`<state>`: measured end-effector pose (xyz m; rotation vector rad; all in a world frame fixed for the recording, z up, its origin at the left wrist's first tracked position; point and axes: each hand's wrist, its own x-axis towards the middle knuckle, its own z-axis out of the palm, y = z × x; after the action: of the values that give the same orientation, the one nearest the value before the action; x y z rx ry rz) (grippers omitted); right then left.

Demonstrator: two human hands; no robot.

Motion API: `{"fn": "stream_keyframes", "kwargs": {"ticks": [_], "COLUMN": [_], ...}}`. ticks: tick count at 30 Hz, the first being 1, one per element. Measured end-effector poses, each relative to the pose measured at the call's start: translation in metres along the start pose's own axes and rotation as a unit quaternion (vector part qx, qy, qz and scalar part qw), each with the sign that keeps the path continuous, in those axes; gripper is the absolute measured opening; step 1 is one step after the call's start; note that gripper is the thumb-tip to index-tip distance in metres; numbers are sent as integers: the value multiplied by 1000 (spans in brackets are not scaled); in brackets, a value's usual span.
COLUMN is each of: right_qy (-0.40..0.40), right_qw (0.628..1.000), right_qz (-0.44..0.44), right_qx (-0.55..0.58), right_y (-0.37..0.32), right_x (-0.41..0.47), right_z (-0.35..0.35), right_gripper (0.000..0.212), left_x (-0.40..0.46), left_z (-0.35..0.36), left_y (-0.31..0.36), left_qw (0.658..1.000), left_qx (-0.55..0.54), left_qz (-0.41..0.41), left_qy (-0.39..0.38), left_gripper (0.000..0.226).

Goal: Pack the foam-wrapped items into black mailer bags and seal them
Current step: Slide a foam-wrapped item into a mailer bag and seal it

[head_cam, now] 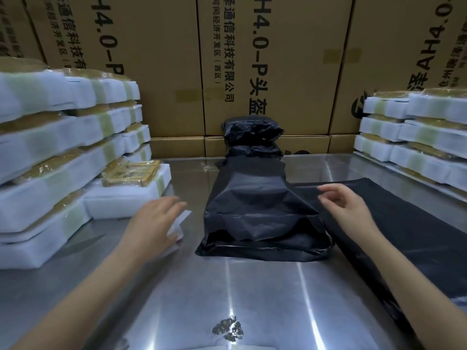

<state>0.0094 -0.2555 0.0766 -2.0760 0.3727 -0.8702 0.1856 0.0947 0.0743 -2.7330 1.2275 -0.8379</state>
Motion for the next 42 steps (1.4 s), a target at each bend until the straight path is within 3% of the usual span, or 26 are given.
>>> {"fn": "stream_keyframes", "kwargs": {"ticks": [2,4,12,15,17,19,21,23,24,26,28,29,30,32,34,38,42], "right_qy": [-40,-94,-167,-170,-173,-178,-181,-177,-176,-178,-181,-181,-181,-183,-183,-173,-127], "right_qw": [985,961,893,883,874,868,872,874,874,874,875,877,880,887,897,918,946], "right_qz": [-47,-64,-173,-191,-205,-214,-211,-211,-212,-210,-210,-209,-206,-196,-181,-155,-150], "right_qx": [-159,-254,-381,-394,-406,-411,-402,-400,-401,-400,-397,-393,-388,-375,-359,-321,-256], "right_y": [23,38,39,39,40,41,43,44,44,43,41,40,39,38,39,41,47], "right_x": [-4,-9,-7,-2,2,3,3,3,3,1,0,-1,-1,-1,1,4,4], "right_z": [-9,-13,-4,-7,-8,-6,-4,-5,-5,-4,-3,-3,-2,-2,-3,-1,3], "right_gripper": [58,70,62,63,64,67,69,70,69,68,67,66,66,67,71,83,60], "left_x": [5,11,42,49,47,47,50,55,57,57,61,60,59,55,49,48,47], "left_z": [9,20,36,26,22,11,-5,-21,-27,-32,-28,-23,-16,-2,17,32,41], "left_y": [7,13,20,8,-8,-30,-53,-68,-70,-56,-37,-28,-20,-8,0,20,30], "left_qw": [995,988,953,960,965,954,942,937,933,927,895,888,905,969,978,969,973], "left_qx": [18,31,9,62,129,177,118,-75,-185,-340,-440,-455,-423,-235,-76,-84,-149], "left_qz": [89,141,280,272,218,131,37,-26,-46,-47,-67,-63,-33,75,192,222,159], "left_qy": [52,60,114,26,-73,-204,-313,-341,-305,-153,-14,19,35,0,14,68,78], "left_gripper": [70,66,32,62,79,80,73,53,37,18,29,37,38,37,48,35,28]}}
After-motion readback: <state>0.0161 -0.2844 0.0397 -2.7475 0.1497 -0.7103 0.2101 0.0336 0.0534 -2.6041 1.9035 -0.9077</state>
